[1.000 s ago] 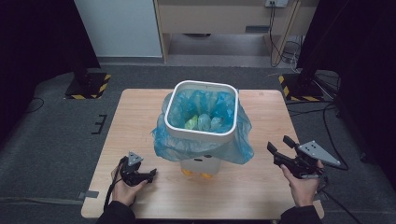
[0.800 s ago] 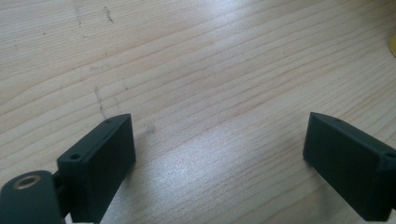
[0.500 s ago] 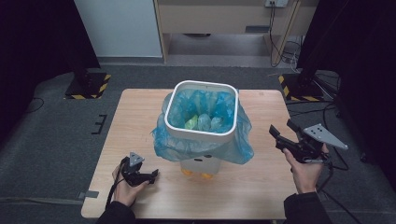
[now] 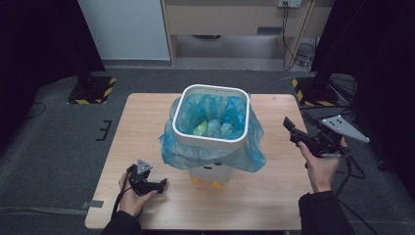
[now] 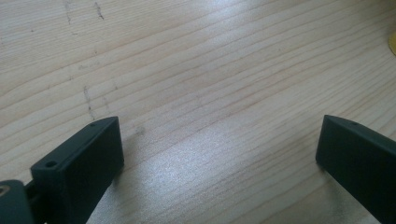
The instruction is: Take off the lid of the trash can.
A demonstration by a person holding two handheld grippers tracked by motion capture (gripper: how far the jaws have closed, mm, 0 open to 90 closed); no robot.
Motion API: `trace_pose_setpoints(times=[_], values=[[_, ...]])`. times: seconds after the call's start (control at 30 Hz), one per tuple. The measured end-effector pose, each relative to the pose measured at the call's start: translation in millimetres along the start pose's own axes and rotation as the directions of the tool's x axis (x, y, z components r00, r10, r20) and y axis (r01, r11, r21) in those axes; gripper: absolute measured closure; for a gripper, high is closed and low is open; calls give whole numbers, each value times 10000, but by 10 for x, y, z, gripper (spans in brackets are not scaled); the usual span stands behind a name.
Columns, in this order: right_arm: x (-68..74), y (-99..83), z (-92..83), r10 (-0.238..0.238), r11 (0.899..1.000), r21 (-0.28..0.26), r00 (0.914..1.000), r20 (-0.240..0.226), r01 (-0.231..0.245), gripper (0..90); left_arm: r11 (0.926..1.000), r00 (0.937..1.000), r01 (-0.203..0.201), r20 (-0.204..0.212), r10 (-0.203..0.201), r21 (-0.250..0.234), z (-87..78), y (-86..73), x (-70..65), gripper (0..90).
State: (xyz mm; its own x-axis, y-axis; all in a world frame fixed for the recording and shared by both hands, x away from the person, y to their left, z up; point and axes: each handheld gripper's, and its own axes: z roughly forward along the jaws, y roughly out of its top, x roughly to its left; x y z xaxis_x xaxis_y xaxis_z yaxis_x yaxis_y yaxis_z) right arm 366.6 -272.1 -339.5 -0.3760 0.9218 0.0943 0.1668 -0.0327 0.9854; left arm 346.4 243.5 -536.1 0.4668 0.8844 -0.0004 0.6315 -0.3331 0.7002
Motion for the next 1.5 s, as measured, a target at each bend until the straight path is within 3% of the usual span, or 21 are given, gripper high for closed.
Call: trace_pose_setpoints(times=[0.43,1.2,1.5], values=[[133,316,133,-230,9996,-155,9995,-223,227,247,10000,10000,-5,8,5,-16,3,0,-1,0],[353,634,424,-434,9980,-490,9970,-636,403,252,10000,10000,-3,9,3,-16,3,0,-1,0],[499,738,535,-479,9975,-556,9944,-947,428,259,10000,10000,-6,8,6,-16,3,0,-1,0]])
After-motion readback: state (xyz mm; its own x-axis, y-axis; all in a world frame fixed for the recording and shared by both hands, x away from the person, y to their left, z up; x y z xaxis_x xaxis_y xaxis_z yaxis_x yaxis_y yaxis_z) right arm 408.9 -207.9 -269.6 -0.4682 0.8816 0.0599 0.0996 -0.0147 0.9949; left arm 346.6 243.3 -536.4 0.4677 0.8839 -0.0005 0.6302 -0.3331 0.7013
